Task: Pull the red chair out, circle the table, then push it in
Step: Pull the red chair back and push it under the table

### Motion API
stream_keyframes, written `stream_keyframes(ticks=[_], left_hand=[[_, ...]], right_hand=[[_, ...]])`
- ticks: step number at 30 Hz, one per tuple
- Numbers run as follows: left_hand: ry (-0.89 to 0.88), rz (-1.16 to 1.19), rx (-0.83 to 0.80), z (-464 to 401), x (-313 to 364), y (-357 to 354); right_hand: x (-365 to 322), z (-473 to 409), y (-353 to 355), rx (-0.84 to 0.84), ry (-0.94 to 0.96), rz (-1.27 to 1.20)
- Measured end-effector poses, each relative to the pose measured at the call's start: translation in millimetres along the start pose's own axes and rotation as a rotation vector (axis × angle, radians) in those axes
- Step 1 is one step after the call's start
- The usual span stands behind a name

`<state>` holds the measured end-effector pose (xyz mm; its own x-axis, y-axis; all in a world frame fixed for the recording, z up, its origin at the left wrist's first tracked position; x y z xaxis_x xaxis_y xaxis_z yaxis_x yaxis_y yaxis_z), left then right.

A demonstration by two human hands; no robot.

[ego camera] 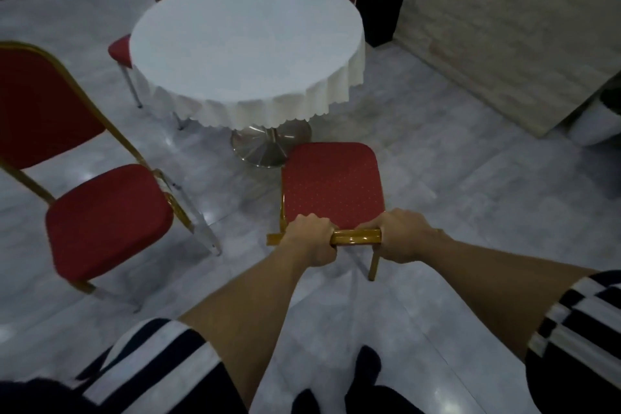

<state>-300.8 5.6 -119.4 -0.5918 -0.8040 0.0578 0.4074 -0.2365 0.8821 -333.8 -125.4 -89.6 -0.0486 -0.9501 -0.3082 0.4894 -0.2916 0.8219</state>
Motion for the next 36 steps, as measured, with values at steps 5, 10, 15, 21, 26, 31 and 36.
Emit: stream_keyframes(ticks=[5, 10, 15, 21, 26, 31, 36], left_hand=[[0.094, 0.081, 0.038, 0.6, 8.6, -1.7], [0.149, 0.212, 0.047, -5.5, 10.4, 0.6], [0.221, 0.282, 0.015, -14.8, 10.3, 7.3], [0.284, 0.333, 0.061, -41.8, 3.6, 29.8], [0.292, 0.334, 0.087, -80.9, -21.9, 51.3], [0.296, 0.328, 0.095, -123.5, -53.2, 72.9], [0.313, 0.335, 0.084, -164.8, -91.1, 94.7]], right_hand=[[10.8, -8.5, 7.0, -0.006, 0.071, 0.054], [22.7, -20.2, 16.1, -0.012, 0.142, 0.021], [31.9, -38.1, 20.5, -0.053, 0.255, 0.022], [41.0, -74.3, 46.8, -0.072, 0.311, 0.043], [44.3, -119.3, 73.8, -0.084, 0.324, 0.048], [44.8, -168.6, 105.1, -0.067, 0.334, 0.041], [40.2, -222.0, 135.0, -0.069, 0.299, 0.059]])
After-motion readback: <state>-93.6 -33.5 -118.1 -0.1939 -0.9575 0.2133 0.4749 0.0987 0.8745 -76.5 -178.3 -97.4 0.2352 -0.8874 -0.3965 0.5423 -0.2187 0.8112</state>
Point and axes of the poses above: each hand's wrist, its own z-axis away from the middle knuckle, its own y-axis out of the back of the hand, x = y × z, the point moved 10 cm from there along -z, towards the middle knuckle, and after that the axes turned 9 degrees about -z, right-handed, at the moved point
